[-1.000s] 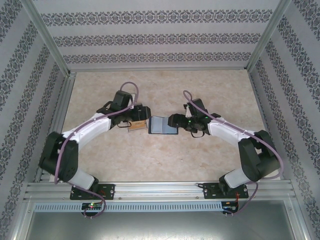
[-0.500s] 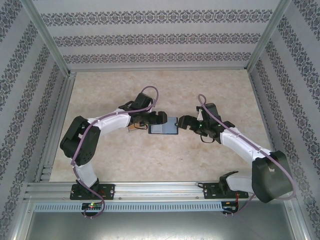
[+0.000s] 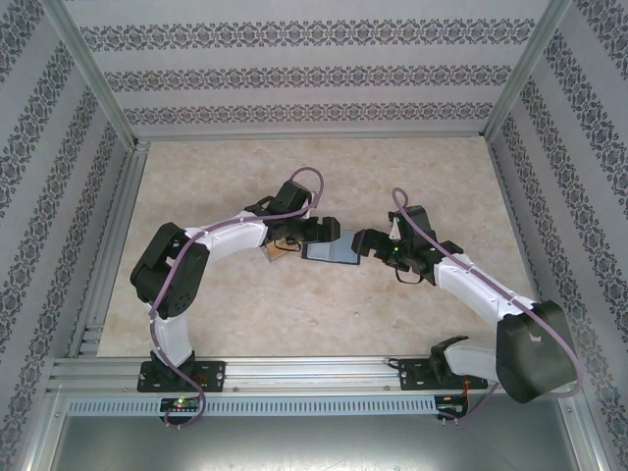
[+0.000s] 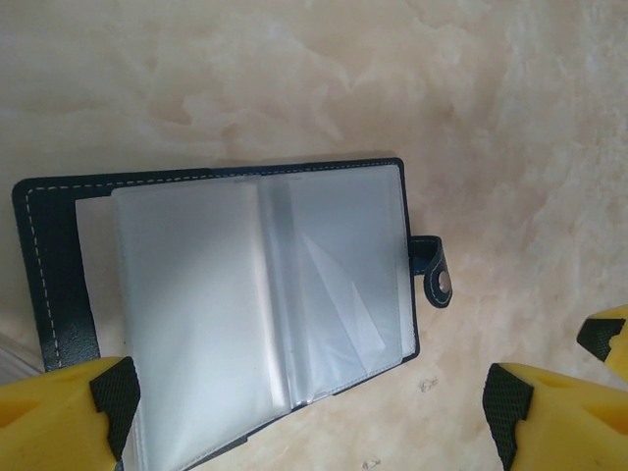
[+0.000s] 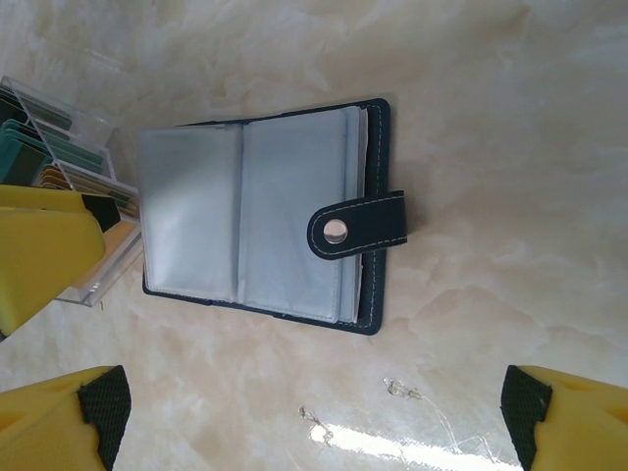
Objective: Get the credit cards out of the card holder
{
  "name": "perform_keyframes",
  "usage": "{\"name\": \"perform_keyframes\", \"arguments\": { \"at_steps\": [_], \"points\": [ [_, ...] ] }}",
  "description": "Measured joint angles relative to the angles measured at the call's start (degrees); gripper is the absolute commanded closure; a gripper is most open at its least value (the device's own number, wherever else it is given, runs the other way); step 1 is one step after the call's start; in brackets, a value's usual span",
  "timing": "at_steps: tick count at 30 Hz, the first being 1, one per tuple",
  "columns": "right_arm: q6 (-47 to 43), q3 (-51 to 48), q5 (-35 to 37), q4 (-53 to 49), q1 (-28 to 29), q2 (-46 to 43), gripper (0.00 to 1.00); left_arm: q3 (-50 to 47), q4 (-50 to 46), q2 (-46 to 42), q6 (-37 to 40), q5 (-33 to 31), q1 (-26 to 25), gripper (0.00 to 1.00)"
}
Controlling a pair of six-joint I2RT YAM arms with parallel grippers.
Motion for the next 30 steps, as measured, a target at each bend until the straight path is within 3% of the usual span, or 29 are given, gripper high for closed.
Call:
{"name": "perform_keyframes", "arguments": {
  "at_steps": [15, 22, 30],
  "points": [
    [0.0, -0.1, 0.0, 0.0, 0.0, -0.1, 0.02, 0.3, -5.6, -6.4, 1.1, -0.9, -0.9, 0.08],
    [0.0, -0.8, 0.0, 0.0, 0.0, -1.6, 0.02, 3.2, -6.3, 0.0, 1.1, -0.3, -4.3, 0.07],
    [0.0, -2.8, 0.9, -1.0, -0.7, -7.3, 0.02, 5.4, -7.5, 7.0, 1.1, 0.2, -4.7, 0.07]
  ]
}}
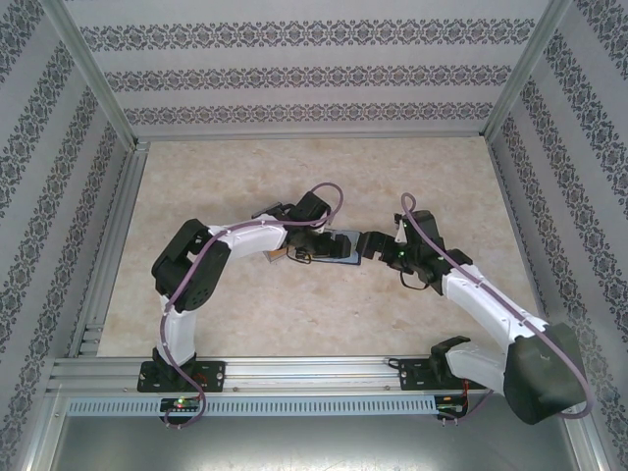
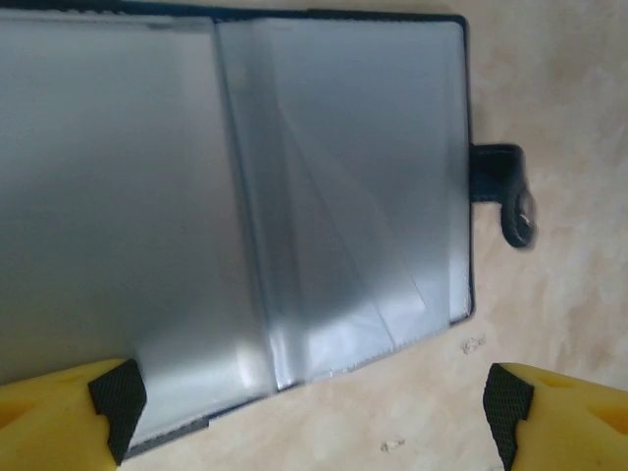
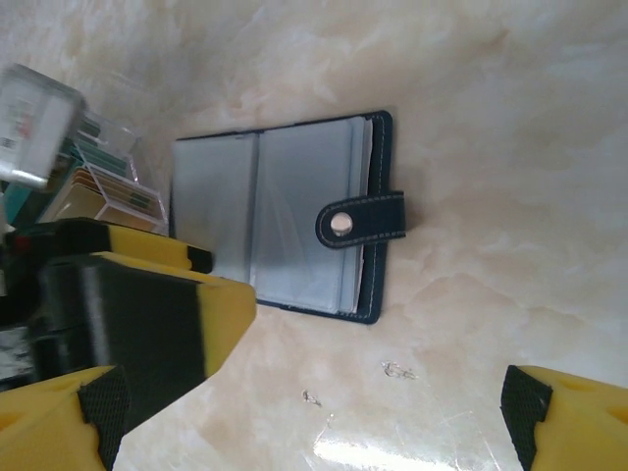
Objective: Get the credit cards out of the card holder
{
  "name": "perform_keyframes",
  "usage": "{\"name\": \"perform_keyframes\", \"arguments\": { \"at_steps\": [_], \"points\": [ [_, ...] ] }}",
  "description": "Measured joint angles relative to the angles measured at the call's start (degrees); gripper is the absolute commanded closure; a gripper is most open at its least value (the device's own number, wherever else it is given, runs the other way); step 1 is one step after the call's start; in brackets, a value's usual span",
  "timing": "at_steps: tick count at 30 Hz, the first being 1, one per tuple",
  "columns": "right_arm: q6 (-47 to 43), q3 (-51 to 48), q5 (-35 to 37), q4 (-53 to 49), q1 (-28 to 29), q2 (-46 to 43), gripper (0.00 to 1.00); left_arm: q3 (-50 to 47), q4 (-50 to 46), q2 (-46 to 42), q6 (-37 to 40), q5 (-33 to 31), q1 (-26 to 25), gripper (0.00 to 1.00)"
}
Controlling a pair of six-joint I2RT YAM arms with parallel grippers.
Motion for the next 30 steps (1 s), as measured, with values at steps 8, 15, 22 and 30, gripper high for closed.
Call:
{"name": "perform_keyframes", "arguments": {
  "at_steps": [8, 15, 22, 30],
  "points": [
    [0.2, -1.4, 0.6, -0.9, -0.4, -1.7, 0.02, 1.5, 1.3, 0.7, -2.0, 3.5, -1.2, 0.07],
    [0.2, -1.4, 0.6, -0.8, -0.4, -1.6, 0.02, 1.7, 0.8, -0.4, -2.0, 2.3, -1.4, 0.04],
    [-0.4, -1.4, 0.9, -0.9, -0.4, -1.2, 0.02, -1.5, -1.8, -15.6, 0.8, -10.3, -1.1, 0.01],
    [-4.8, 0.6, 9.8, -2.2, -0.4, -2.8, 0.02, -14.7, -3.9, -42.1, 3.0, -35.8, 4.6, 0.01]
  ]
}}
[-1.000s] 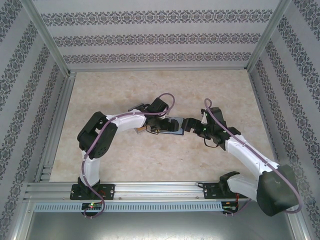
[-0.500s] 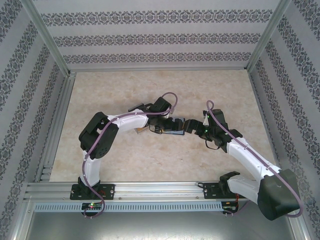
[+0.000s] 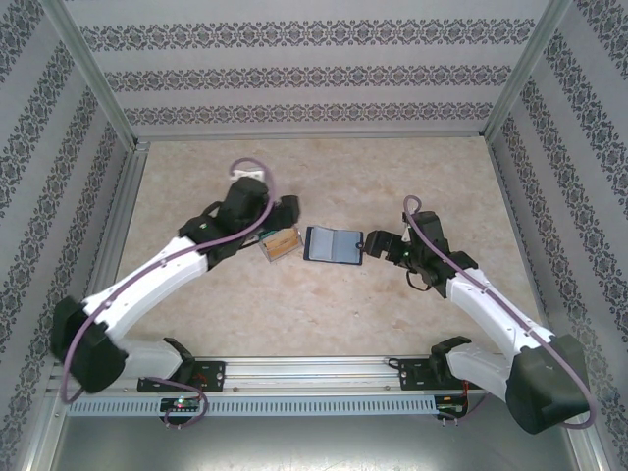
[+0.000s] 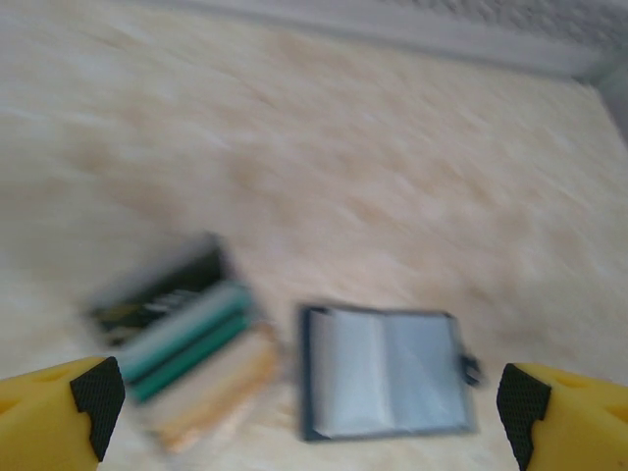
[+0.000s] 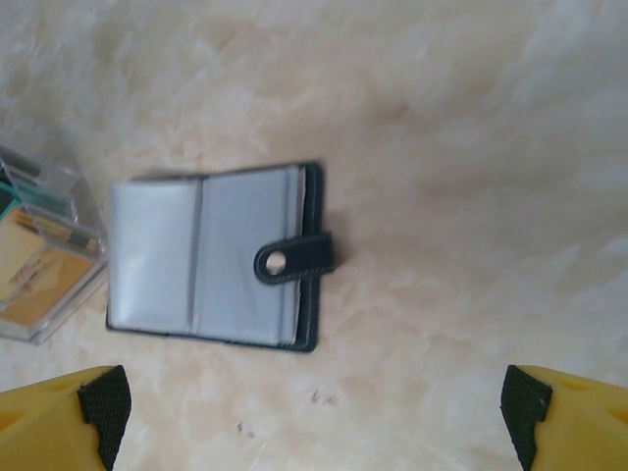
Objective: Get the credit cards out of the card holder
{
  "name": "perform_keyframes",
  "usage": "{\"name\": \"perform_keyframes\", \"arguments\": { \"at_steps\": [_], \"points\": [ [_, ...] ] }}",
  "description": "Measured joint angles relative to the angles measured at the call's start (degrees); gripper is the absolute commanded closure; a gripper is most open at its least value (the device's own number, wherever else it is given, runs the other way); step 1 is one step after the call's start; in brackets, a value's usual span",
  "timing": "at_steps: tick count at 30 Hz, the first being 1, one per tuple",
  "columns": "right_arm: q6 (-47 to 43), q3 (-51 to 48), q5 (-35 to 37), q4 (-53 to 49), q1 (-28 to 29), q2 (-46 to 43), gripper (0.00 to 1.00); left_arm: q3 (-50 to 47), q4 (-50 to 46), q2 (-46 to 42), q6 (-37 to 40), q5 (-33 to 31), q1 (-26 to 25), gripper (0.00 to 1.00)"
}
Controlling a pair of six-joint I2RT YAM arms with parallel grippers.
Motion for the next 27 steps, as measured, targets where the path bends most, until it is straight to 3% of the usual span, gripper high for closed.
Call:
{"name": "perform_keyframes", "arguments": {
  "at_steps": [5, 12, 18, 27],
  "points": [
    [-7.2, 0.1, 8.9, 1.0, -0.3, -3.6, 0.02, -8.3, -6.0, -8.6, 0.0, -12.5, 8.1, 0.01],
    [-19.4, -4.1, 20.3, 9.7, -1.8, -4.3, 0.02, -19.0, -6.1, -13.0, 2.9, -21.3, 19.7, 0.01],
    [-25.9, -4.7, 22.9, 18.4, -5.7, 5.3, 0.02, -28.1, 8.0, -9.3, 11.3, -17.9, 28.5, 0.01],
    [-31.3, -4.9, 17.9, 38.8, -11.0, 19.1, 0.02, -34.6, 35.2, 5.4, 18.5, -7.1, 33.6, 0.01]
  ]
}}
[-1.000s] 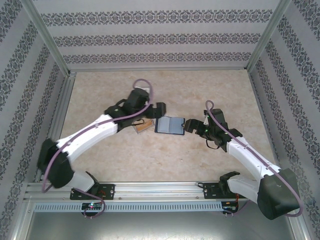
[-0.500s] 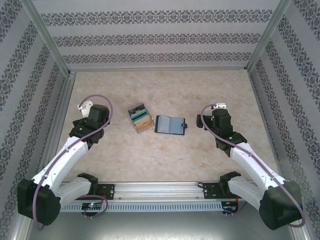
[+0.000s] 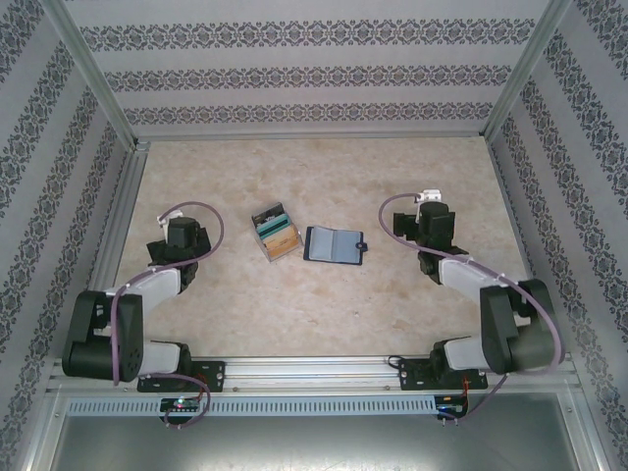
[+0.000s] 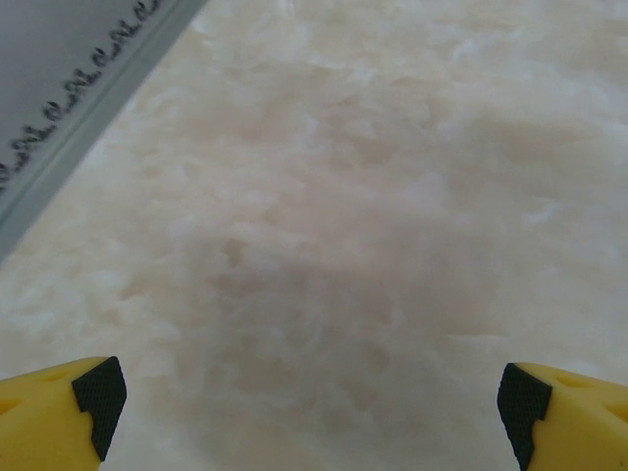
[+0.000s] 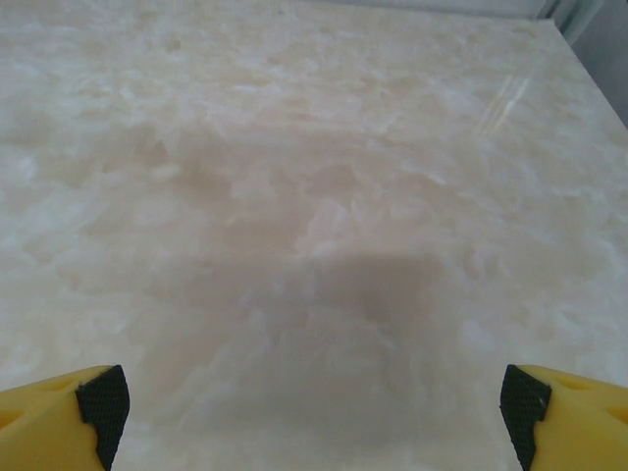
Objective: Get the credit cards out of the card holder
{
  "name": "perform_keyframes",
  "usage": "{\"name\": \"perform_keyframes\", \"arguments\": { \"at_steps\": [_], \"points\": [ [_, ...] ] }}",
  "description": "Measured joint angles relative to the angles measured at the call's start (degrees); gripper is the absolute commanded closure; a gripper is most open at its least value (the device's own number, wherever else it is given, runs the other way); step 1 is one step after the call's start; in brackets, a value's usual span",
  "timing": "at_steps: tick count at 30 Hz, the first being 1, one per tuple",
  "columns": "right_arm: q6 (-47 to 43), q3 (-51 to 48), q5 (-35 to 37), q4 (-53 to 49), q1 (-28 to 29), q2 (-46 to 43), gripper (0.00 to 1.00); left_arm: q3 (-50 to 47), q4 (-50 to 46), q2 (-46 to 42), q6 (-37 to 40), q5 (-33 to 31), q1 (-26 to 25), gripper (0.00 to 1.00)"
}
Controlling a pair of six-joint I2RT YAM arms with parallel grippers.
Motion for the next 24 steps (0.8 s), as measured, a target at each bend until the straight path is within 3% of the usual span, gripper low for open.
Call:
{"name": "perform_keyframes", "arguments": {
  "at_steps": [8, 12, 24],
  "points": [
    [0.0, -6.3, -9.5, 15.9, -7.7, 4.1, 0.02, -1.1, 17.6, 6.4, 5.2, 10.6, 2.6, 0.01],
    [0.0, -8.7, -13.1, 21.0, -7.9, 6.2, 0.02, -2.9, 27.9, 10.4, 8.5, 18.5, 2.8, 0.01],
    [0.0, -8.8, -14.1, 25.2, -7.7, 6.3, 0.02, -3.3, 29.2, 12.4, 12.4, 22.3, 2.0, 0.01]
  ]
}}
